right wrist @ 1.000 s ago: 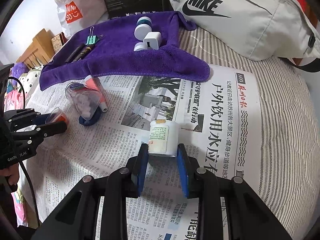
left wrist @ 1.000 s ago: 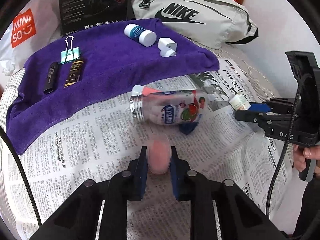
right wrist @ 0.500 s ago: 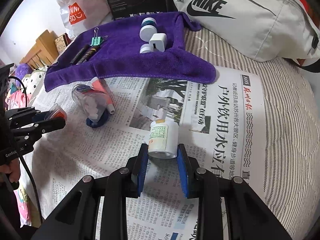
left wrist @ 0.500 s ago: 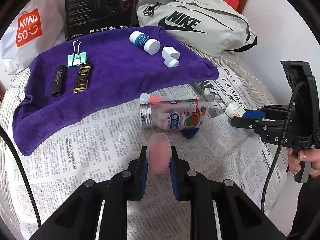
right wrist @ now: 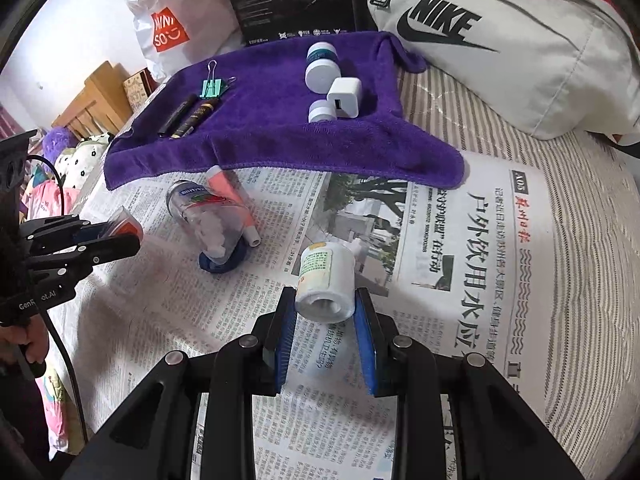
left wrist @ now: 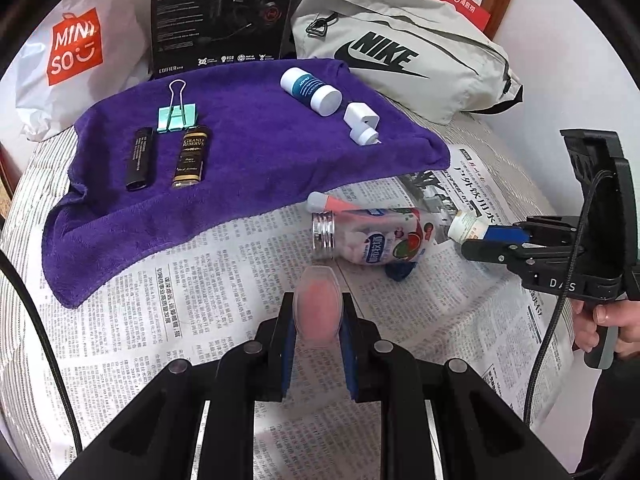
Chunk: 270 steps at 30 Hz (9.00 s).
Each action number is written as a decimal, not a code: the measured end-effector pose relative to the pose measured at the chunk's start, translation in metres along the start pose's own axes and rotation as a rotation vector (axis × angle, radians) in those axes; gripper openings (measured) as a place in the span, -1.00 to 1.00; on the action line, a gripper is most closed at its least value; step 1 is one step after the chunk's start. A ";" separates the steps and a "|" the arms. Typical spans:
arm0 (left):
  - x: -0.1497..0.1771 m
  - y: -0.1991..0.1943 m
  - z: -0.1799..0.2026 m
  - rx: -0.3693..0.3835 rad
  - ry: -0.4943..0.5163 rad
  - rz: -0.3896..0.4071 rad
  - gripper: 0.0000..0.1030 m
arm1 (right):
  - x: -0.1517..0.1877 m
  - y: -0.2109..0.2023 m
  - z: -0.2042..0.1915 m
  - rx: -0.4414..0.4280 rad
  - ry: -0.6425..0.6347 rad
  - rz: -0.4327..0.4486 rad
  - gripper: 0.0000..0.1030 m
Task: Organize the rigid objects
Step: 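Carry the pink tin and white pill bottle toward the purple towel, then lower the pink tin and white pill bottle onto the towel and open both grippers, then reach the left gripper to the clear candy bottle and close on it, then lift the candy bottle with the left gripper while the right gripper grasps the pink highlighter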
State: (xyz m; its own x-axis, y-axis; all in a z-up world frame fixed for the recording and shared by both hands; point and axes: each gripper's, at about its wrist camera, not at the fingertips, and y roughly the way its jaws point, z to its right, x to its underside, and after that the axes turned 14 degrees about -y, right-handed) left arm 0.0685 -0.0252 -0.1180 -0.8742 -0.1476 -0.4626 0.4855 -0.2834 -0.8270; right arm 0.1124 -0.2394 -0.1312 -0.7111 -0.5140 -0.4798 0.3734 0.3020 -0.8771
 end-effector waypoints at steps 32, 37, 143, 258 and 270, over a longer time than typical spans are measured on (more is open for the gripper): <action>0.008 0.034 0.045 0.011 0.143 -0.041 -0.49 | -0.001 0.010 -0.005 0.031 -0.049 -0.019 -0.44; 0.008 0.036 0.051 0.005 0.166 -0.032 -0.41 | 0.000 0.009 -0.005 0.027 -0.047 -0.017 -0.44; -0.125 0.073 -0.022 -0.034 0.071 0.036 -0.19 | -0.145 0.072 0.015 -0.121 -0.178 -0.040 -0.14; -0.028 0.073 0.101 -0.013 0.579 -0.110 0.18 | 0.028 -0.013 0.014 -0.106 0.044 -0.032 0.15; -0.025 0.058 0.072 0.048 0.390 -0.087 -0.23 | 0.031 -0.015 0.015 -0.114 0.052 -0.030 0.14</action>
State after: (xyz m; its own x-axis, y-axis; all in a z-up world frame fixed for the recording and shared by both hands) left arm 0.1180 -0.1061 -0.1315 -0.8386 0.2469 -0.4856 0.4007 -0.3241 -0.8569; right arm 0.0938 -0.2720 -0.1330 -0.7520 -0.4827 -0.4489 0.2835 0.3779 -0.8814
